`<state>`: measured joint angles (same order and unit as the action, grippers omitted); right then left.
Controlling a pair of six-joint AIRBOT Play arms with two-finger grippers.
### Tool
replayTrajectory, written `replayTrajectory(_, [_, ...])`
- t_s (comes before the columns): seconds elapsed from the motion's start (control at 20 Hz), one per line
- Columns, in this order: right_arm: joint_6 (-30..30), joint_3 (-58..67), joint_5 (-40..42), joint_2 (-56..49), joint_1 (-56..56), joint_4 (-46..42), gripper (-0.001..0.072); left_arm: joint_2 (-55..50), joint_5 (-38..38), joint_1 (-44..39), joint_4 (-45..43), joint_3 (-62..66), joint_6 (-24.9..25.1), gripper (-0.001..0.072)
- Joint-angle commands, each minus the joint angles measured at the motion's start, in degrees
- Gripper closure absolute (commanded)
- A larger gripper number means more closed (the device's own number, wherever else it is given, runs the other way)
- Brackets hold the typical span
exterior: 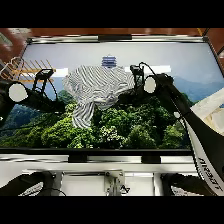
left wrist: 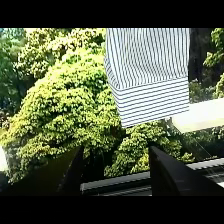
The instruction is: Fold the shirts.
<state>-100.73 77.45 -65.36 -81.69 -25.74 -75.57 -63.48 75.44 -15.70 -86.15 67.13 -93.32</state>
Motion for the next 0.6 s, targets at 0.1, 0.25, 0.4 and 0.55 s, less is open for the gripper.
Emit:
replayTrajectory(0.1, [0.1, 0.0, 0.0, 0.0, 0.0, 0.1, 0.0243, 0.0, 0.0, 0.0, 0.0, 0.0, 0.0, 0.0243])
replayTrajectory(0.25, [0.1, 0.0, 0.0, 0.0, 0.0, 0.0, 0.0243, 0.0, 0.0, 0.0, 0.0, 0.0, 0.0, 0.0243])
replayTrajectory(0.4, [0.9, 0.0, 1.4, 0.0, 0.0, -1.3, 0.0243, 0.0, 0.0, 0.0, 0.0, 0.0, 0.0, 0.0243])
replayTrajectory(0.55, [0.8, 0.0, 3.0, -0.1, 0.0, -2.0, 0.0242, 0.0, 0.0, 0.0, 0.0, 0.0, 0.0, 0.0243])
